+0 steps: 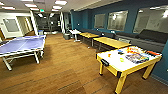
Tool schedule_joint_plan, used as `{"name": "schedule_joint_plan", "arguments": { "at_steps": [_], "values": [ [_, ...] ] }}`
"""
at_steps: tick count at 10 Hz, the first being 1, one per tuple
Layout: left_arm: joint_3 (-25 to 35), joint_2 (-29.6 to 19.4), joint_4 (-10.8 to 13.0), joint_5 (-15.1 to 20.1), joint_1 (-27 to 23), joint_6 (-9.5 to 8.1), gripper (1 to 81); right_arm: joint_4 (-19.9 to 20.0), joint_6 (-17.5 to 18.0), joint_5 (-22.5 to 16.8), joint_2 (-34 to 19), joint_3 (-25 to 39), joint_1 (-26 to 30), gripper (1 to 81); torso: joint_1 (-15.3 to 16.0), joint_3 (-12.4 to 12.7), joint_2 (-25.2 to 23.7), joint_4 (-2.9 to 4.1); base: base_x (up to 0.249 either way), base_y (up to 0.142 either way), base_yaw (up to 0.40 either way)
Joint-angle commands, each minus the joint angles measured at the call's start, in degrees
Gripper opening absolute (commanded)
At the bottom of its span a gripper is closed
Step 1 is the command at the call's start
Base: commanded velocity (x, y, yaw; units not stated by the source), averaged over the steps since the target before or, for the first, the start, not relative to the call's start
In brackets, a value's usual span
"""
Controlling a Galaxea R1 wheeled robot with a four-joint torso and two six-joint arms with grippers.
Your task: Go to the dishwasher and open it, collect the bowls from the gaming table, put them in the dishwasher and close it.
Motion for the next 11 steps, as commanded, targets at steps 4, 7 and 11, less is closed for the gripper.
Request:
{"name": "schedule_joint_plan", "arguments": {
  "at_steps": [4,7,11],
  "values": [
    [0.2,0.0,0.4,2.9,-2.4,0.54,81.1,-0.5,-0.2,-3.1,0.5,0.5,2.3,81.1,0.1,0.0,0.0,0.0,0.0,0.0,-0.342],
    [0.2,-0.2,0.3,2.9,-2.3,0.54,81.1,-0.5,-0.2,-3.1,0.5,0.6,2.3,81.1,0.1,0.0,0.0,0.0,0.0,0.0,-0.351],
    [0.2,-0.1,0.3,2.9,-2.3,0.54,81.1,-0.6,-0.2,-3.1,0.6,0.5,2.3,81.1,0.1,0.0,0.0,0.0,0.0,0.0,-0.301]
  ]
}}
